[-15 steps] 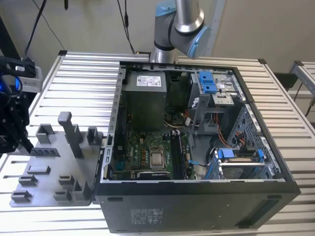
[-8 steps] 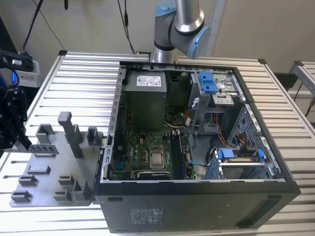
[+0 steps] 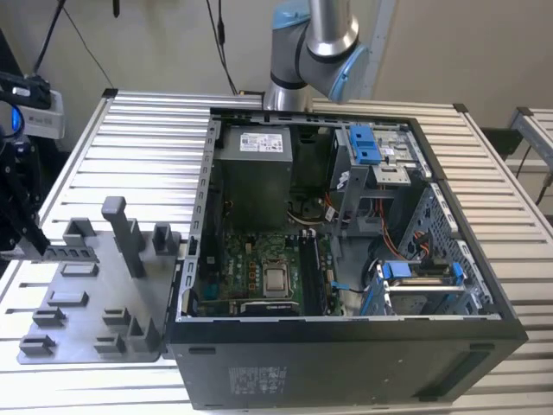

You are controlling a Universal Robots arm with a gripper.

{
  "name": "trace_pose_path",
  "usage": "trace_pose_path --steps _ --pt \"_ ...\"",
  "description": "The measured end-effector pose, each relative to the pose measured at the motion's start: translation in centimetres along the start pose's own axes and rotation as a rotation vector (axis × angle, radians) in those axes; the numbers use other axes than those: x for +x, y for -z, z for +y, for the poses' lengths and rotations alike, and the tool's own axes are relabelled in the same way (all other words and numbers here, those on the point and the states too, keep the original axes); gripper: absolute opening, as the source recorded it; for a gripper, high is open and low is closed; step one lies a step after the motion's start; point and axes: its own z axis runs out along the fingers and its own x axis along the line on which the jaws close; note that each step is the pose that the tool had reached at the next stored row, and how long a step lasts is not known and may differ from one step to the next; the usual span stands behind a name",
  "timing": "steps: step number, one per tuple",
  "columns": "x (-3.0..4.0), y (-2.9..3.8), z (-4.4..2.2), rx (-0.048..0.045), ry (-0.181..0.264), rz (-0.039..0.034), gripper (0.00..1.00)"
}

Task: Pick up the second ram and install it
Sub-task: 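Pick up the second ram and move it above second insertion slot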

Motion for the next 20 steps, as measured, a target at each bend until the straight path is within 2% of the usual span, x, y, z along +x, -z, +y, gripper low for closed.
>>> trace_pose_path --steps 7,20 --pt "-0.05 1.27 -0.04 0.0 0.0 0.0 0.14" --pt "-0.18 4.25 -0.14 0.0 0.0 0.0 0.14"
